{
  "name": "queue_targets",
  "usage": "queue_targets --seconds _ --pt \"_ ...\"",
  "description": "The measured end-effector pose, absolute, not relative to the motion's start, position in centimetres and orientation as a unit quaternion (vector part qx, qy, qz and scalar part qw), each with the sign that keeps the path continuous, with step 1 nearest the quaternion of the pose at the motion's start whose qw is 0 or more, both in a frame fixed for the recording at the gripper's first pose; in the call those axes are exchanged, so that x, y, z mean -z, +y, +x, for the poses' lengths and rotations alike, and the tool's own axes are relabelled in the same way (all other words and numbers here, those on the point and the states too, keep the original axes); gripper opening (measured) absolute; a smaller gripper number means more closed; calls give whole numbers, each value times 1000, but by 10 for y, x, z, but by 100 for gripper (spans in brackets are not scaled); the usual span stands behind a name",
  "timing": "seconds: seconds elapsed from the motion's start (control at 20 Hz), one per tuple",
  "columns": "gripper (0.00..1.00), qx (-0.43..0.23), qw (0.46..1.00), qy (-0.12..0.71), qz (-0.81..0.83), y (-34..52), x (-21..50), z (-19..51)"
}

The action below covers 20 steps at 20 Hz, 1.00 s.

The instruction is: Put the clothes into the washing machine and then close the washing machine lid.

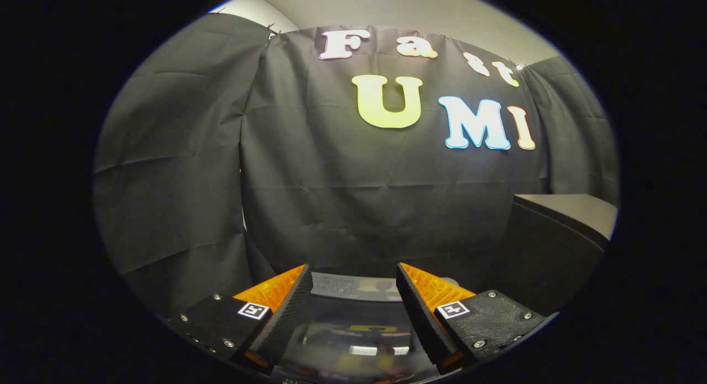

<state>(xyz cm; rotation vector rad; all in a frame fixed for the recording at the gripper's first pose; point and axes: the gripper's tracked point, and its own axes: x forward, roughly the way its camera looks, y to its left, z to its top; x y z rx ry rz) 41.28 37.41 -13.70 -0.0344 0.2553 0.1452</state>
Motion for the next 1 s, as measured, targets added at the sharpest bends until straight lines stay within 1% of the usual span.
queue_targets --seconds 0.25,0.5,0.75,1.0 --pt "95 -77 985 155 -10 372 161 396" --pt "95 -93 985 147 -17 376 153 380" --pt "95 -104 986 126 -9 368 108 350" --pt "95 -94 991 98 1 325 54 319"
